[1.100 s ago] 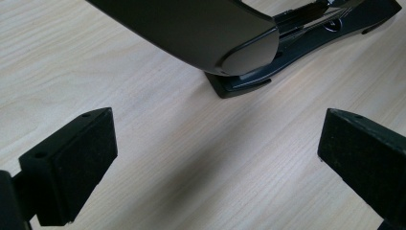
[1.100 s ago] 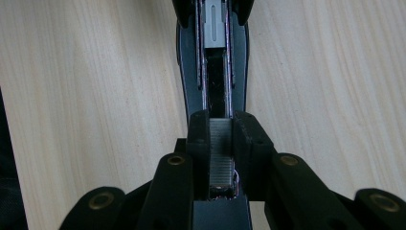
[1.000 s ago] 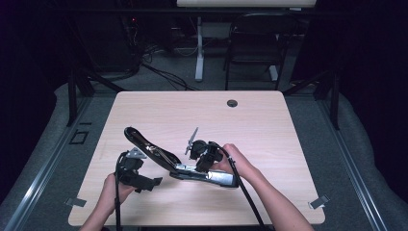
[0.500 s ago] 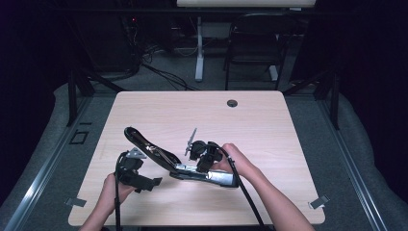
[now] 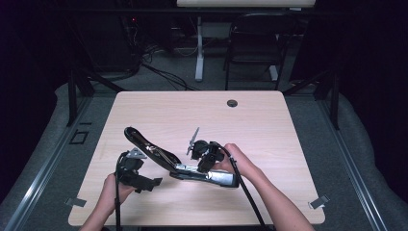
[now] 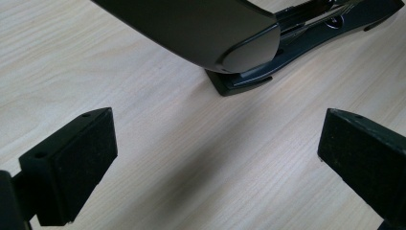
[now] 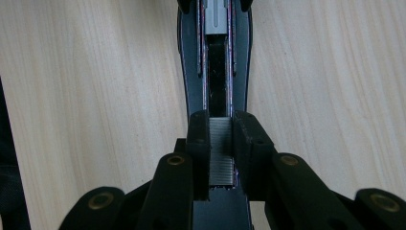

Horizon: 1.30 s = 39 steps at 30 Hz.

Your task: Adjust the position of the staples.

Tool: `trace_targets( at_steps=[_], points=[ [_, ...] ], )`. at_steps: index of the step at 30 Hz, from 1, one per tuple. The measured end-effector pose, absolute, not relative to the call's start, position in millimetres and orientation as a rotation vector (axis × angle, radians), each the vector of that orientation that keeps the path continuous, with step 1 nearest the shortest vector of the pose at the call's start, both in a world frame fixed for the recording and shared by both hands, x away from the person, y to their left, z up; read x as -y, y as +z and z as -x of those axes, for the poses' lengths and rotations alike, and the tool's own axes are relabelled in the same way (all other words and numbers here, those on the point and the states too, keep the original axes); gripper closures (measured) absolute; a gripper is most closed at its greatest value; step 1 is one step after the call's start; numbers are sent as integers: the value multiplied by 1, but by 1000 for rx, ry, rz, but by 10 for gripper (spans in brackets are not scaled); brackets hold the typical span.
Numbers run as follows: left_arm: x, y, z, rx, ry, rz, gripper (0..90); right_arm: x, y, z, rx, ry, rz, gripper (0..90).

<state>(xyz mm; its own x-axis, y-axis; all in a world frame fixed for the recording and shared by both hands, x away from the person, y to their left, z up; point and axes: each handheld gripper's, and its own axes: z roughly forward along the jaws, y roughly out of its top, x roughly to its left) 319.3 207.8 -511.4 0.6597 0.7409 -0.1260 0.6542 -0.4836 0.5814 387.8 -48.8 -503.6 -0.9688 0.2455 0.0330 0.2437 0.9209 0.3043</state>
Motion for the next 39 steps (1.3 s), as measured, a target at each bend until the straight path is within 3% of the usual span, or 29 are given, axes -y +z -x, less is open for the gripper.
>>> trace_targets(
  at_steps=[34, 39],
  points=[
    [-208, -511, -319, -1081, 187, -2256, 1, 60, -506, -388, -3062, 523, -454, 762],
    [-210, -510, -320, -1095, 189, -2239, 1, 60, -504, -387, -3058, 520, -451, 725]
  ],
)
